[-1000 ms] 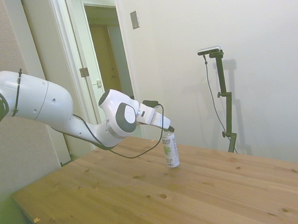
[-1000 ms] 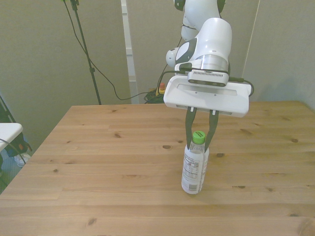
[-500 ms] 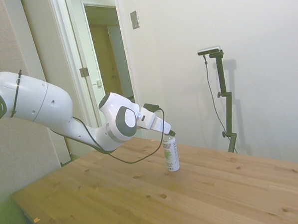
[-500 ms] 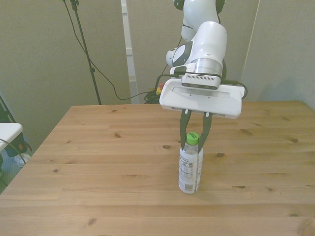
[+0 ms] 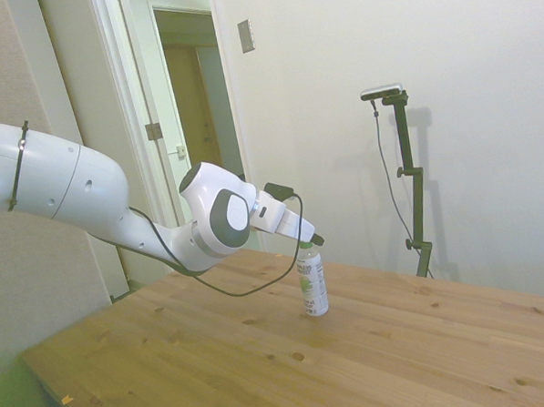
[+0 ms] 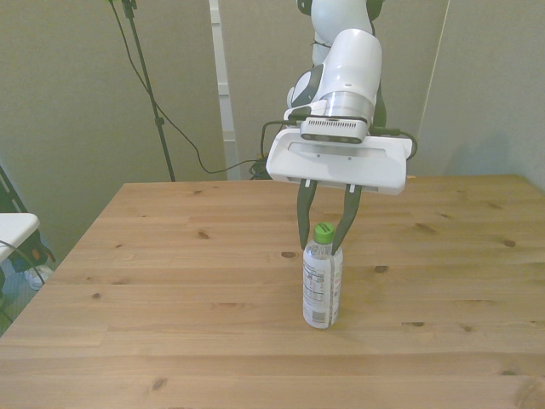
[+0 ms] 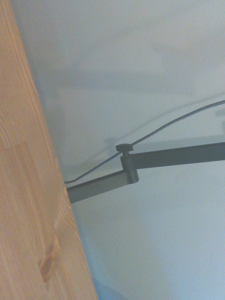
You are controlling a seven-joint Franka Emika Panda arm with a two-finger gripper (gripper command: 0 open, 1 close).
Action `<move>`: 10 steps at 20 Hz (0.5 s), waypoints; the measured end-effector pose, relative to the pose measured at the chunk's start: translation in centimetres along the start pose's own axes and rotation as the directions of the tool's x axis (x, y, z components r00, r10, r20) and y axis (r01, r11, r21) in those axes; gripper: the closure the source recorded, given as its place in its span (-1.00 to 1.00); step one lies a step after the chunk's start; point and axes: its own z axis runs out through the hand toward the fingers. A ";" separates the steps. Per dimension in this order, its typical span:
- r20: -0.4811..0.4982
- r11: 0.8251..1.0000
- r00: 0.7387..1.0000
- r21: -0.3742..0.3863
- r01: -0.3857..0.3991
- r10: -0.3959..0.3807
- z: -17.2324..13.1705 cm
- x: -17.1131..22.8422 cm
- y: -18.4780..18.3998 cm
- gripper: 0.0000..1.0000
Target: Stand the water bottle
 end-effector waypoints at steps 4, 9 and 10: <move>0.002 1.000 1.000 0.015 -0.010 0.010 -1.8 1.1 -0.9 -1.00; 0.060 1.000 0.998 -0.029 -0.011 0.013 -7.0 4.5 -2.2 -1.00; 0.087 0.999 0.996 -0.048 -0.004 0.008 -8.0 5.3 -2.1 -1.00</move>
